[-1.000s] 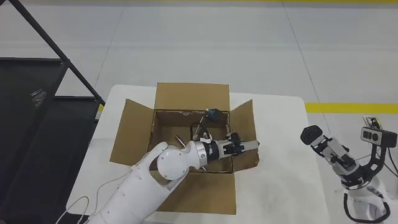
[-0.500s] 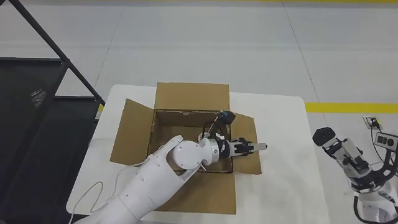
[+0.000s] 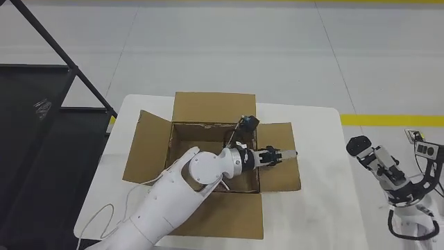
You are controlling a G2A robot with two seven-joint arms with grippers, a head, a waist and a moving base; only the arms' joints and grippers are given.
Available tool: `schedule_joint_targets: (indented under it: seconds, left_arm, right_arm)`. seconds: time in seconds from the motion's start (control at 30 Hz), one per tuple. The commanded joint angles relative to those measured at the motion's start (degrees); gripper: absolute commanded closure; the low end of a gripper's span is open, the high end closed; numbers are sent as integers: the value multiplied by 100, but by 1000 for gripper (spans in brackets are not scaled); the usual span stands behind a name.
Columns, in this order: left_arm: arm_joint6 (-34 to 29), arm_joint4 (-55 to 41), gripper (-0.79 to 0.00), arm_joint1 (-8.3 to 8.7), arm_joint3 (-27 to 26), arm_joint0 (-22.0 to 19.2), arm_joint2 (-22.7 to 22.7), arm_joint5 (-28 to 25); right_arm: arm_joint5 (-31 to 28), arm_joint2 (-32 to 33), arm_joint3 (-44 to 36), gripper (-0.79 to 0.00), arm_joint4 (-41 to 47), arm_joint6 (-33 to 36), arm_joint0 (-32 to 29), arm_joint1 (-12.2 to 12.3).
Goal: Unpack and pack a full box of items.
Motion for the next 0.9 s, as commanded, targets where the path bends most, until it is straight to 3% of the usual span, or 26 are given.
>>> schedule_joint_targets:
  seconds: [0.0, 0.2, 0.37, 0.5, 0.67, 0.87]
  left_arm:
    - [20, 92, -785, 88, -300, 140, -273, 3]
    - [40, 620, -785, 471, -1650, 960, -1466, 222]
    - [-83, 816, -785, 835, -3154, 2276, -3113, 430]
    - [-70, 654, -785, 1014, -4021, 3396, -4466, 410]
    - [-54, 37, -785, 1114, -4440, 4563, -5880, 120]
    - [-27, -809, -785, 1132, -4431, 5580, -6963, -432]
  right_arm:
    - [96, -56, -144, -785, -292, -103, 63, 11]
    - [456, -513, -642, -785, -1502, -322, 375, 39]
    - [787, -1225, -854, -785, -2597, -272, 823, 50]
    - [1139, -1988, -827, -785, -3345, -235, 1324, 27]
    - [1617, -3039, -558, -785, -4309, -264, 1987, -48]
    - [2178, -4163, -1, -785, -5021, -387, 2682, -202]
